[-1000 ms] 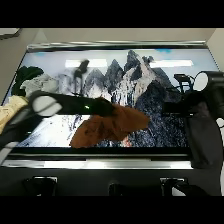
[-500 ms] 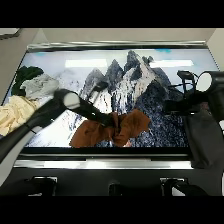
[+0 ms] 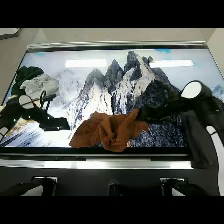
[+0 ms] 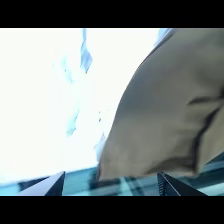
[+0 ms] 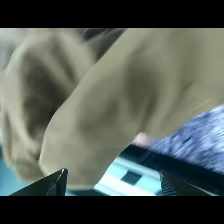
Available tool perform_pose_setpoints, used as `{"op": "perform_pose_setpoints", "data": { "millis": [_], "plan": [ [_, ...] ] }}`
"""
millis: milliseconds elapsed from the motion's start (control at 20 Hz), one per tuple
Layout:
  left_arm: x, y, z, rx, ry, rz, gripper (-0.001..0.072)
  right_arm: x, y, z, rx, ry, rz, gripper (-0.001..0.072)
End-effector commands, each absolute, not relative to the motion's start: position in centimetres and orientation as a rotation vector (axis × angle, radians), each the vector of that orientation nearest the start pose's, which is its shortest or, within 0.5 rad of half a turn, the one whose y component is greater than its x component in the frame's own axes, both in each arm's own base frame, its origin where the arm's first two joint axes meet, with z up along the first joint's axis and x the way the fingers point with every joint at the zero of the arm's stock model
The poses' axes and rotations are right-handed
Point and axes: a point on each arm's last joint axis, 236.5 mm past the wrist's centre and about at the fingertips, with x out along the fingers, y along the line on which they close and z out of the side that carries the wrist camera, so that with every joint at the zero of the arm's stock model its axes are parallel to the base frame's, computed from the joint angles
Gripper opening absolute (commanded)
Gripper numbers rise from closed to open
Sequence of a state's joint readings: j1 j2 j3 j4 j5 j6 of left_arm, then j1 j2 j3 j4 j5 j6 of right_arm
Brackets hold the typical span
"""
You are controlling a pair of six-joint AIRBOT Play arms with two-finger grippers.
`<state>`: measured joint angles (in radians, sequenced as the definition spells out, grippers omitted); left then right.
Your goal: Fold the shirts.
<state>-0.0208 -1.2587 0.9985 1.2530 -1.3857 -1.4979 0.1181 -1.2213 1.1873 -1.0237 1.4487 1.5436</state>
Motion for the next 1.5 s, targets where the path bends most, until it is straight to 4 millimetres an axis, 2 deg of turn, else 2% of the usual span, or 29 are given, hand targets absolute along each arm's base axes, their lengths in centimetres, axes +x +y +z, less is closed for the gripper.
{"op": "perform_pose_setpoints", "data": {
  "millis": [0, 100, 250, 300, 350, 450, 500, 550, 600, 650, 700, 750, 850, 950, 1100, 1200, 1250, 1350, 1450],
  "plan": [
    [24.9, -7.6, -6.9, -0.348, 1.686, -0.253, 0.0700, 27.1, 19.1, 4.1, 0.217, 1.541, 0.600, 0.0687],
    [24.9, -8.4, -7.8, -0.398, 1.664, -0.258, 0.0700, 25.7, 19.9, 3.0, 0.133, 1.570, 0.602, 0.0689],
    [24.9, -9.5, -8.5, -0.454, 1.656, -0.274, 0.0699, 23.7, 20.6, 2.1, 0.108, 1.630, 0.611, 0.0689],
    [24.8, -9.8, -8.8, -0.456, 1.667, -0.292, 0.0696, 23.3, 20.5, 1.9, 0.116, 1.652, 0.606, 0.0689],
    [24.7, -10.2, -9.0, -0.457, 1.676, -0.305, 0.0646, 22.9, 20.3, 1.6, 0.118, 1.667, 0.593, 0.0689],
    [24.9, -11.1, -9.4, -0.454, 1.676, -0.318, 0.0641, 22.2, 19.5, 0.9, 0.117, 1.667, 0.554, 0.0689],
    [25.0, -11.6, -9.6, -0.444, 1.668, -0.324, 0.0608, 21.8, 19.0, 0.2, 0.127, 1.663, 0.520, 0.0691],
    [25.2, -11.9, -9.8, -0.431, 1.662, -0.328, 0.0488, 21.6, 18.7, -0.7, 0.153, 1.653, 0.488, 0.0702],
    [25.5, -12.2, -10.1, -0.421, 1.651, -0.329, 0.0399, 21.5, 18.7, -1.7, 0.189, 1.639, 0.461, 0.0702],
    [25.8, -12.4, -10.3, -0.418, 1.639, -0.321, 0.0363, 21.6, 19.4, -2.6, 0.251, 1.620, 0.452, 0.0702],
    [25.9, -12.6, -10.5, -0.416, 1.634, -0.317, 0.0277, 21.8, 20.5, -3.1, 0.325, 1.598, 0.461, 0.0704],
    [26.0, -12.7, -10.5, -0.411, 1.633, -0.320, 0.0130, 22.3, 21.8, -3.3, 0.406, 1.562, 0.484, 0.0704],
    [25.5, -12.9, -10.4, -0.406, 1.648, -0.332, 0.0033, 23.5, 23.7, -3.4, 0.526, 1.478, 0.525, 0.0705],
    [25.3, -12.9, -10.2, -0.406, 1.656, -0.337, 0.0032, 24.2, 24.3, -3.9, 0.605, 1.430, 0.515, 0.0705],
    [25.2, -12.9, -10.1, -0.405, 1.656, -0.340, 0.0032, 24.5, 24.9, -5.4, 0.692, 1.448, 0.480, 0.0693],
    [25.3, -13.0, -9.7, -0.407, 1.646, -0.344, 0.0032, 25.5, 25.7, -5.7, 0.756, 1.433, 0.482, 0.0626],
    [25.4, -13.0, -9.5, -0.406, 1.639, -0.346, 0.0032, 26.2, 26.2, -5.4, 0.799, 1.406, 0.487, 0.0535],
    [25.6, -13.1, -9.0, -0.403, 1.620, -0.350, 0.0032, 27.5, 27.1, -4.9, 0.876, 1.362, 0.503, 0.0527],
    [25.7, -13.1, -8.6, -0.401, 1.604, -0.353, 0.0031, 27.7, 27.5, -5.4, 0.917, 1.375, 0.492, 0.0499]
  ]
}}
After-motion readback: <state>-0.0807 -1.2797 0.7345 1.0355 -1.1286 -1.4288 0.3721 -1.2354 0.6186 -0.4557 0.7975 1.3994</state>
